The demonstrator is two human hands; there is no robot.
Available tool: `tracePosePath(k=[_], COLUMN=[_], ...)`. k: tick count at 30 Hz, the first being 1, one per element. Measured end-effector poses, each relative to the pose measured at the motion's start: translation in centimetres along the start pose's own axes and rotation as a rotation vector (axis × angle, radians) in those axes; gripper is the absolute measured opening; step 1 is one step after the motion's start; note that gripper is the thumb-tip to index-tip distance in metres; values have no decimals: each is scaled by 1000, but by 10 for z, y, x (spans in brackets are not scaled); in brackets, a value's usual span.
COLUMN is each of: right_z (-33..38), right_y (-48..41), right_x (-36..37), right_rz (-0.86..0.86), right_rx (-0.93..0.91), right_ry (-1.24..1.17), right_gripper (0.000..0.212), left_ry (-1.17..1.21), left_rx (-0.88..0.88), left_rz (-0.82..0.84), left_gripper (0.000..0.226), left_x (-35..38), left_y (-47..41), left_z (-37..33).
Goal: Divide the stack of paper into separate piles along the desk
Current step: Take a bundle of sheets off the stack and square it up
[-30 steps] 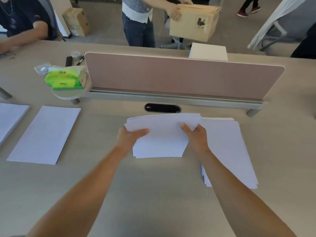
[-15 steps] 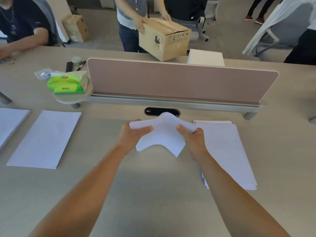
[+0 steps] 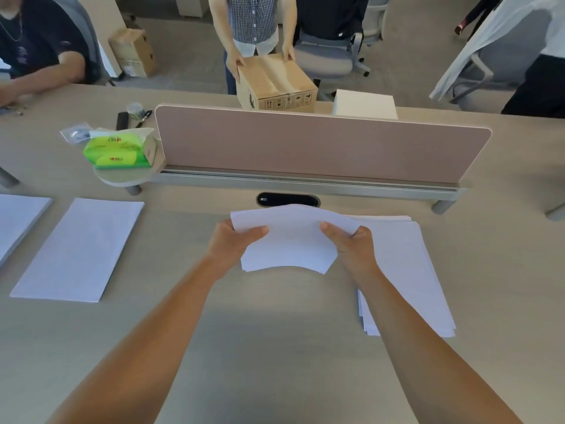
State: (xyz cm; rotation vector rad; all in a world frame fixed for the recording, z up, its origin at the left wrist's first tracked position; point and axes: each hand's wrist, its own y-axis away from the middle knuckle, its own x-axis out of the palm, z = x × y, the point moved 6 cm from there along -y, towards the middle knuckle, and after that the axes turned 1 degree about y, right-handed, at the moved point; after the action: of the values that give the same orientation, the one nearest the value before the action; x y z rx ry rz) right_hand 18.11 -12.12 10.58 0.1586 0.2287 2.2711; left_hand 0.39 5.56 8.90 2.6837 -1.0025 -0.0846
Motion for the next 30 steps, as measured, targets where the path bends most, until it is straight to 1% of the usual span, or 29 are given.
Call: tracePosePath(k=[3,6,7,8,9,11,14,16,18,20,23,25,26,27,28,30], right_z=[3,-4,-7,-8,-7,-4,5,9,8,5,9,19,24,30,38,56], right_y=[2,4,5,6,8,11,12,10,9,8,9,10,10,12,16,26], right_x=[-4,-9,-10,-10,-9,-6,-4,-6,-9,-14,-22,-24,-24,-24,-23,-15], right_rz=[32,38,35,32,26,22,18,18,18,4,-40,-67,-87,-125,-182,-258], right_rx=[-16,33,51,61,63,54,20,-1,11,17,-41,-99,-133,-177,-246,-447], right_ry=[17,49,42,33,25,4,-15,-10,26,64,83,161,232,341,479,766], right_gripper=[4,21,21,17,13,8,8,9,7,11,18,19,21,28,40,65], left_ry=[20,21,19,6,-12,-18,-37,-53,-76,-105,-129,-143,-145,-147,-149,-147], left_rx=[42,12,-6,-18,-16,3,84,106,104,76,55,64,67,64,57,42], left_rz=[58,126,145,156,151,85,15,32,64,64,44,34,28,19,10,0], left_gripper=[49,68,72,71,66,58,44,33,35,33,19,15,17,20,20,18], left_x=[-3,-3,-1,2,5,11,12,11,10,8,9,12,14,16,16,15], left_y=[-1,0,0,1,2,7,8,10,10,10,9,9,9,10,8,7], left_z=[-2,6,9,10,10,5,-7,-12,-8,3,12,13,13,12,13,14])
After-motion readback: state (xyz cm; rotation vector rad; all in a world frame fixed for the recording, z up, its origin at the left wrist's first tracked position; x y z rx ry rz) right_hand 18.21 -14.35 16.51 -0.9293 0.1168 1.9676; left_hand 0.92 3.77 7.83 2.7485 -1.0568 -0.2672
